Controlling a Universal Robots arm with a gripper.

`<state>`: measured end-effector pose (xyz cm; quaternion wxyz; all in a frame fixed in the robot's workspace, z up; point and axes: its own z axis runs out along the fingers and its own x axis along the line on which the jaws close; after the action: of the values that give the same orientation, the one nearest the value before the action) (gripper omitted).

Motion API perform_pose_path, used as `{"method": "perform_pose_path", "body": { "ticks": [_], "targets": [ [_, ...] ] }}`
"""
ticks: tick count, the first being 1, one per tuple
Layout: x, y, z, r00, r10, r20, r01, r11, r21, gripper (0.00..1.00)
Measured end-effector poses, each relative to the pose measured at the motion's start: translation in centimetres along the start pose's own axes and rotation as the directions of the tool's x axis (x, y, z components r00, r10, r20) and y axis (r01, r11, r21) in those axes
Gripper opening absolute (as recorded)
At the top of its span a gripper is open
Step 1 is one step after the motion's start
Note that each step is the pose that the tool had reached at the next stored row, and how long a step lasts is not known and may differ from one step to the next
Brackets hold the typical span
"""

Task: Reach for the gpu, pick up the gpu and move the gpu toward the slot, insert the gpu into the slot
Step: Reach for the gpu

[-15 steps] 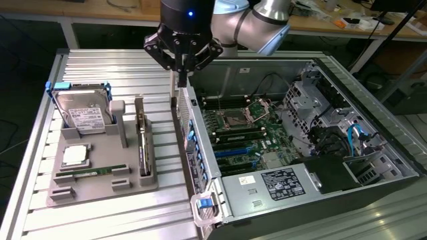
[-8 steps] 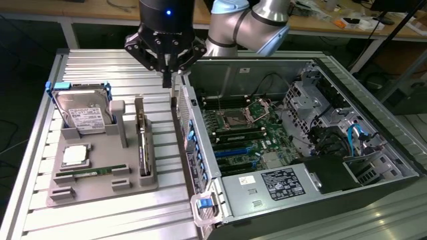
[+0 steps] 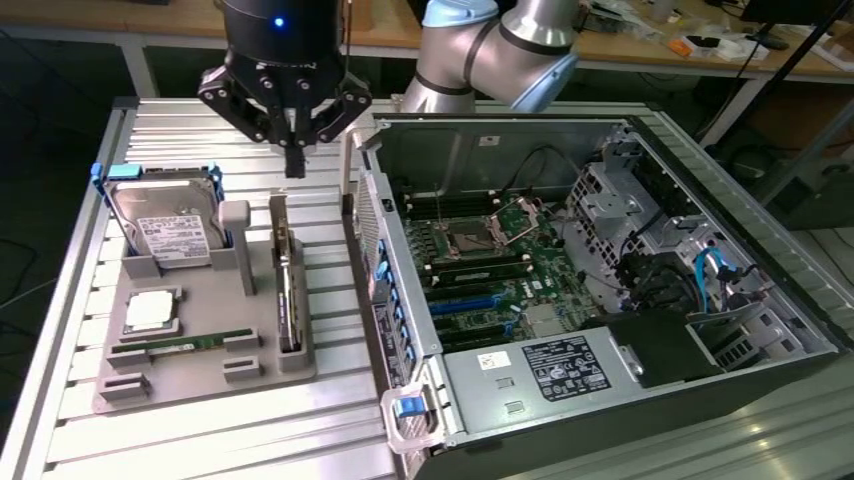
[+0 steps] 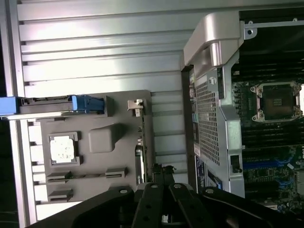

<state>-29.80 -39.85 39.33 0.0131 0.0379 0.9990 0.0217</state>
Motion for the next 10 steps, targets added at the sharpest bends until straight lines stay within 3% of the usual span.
{"method": "perform_pose_path", "body": {
  "ticks": [6, 10],
  "targets": [
    [2.6, -0.20, -0.08, 1.0000, 0.000, -0.0002, 0.000, 1.0000, 0.0002, 0.11],
    [3.2, -0.24, -0.09, 1.0000, 0.000, 0.0000, 0.000, 1.0000, 0.0000, 0.11]
  ]
}}
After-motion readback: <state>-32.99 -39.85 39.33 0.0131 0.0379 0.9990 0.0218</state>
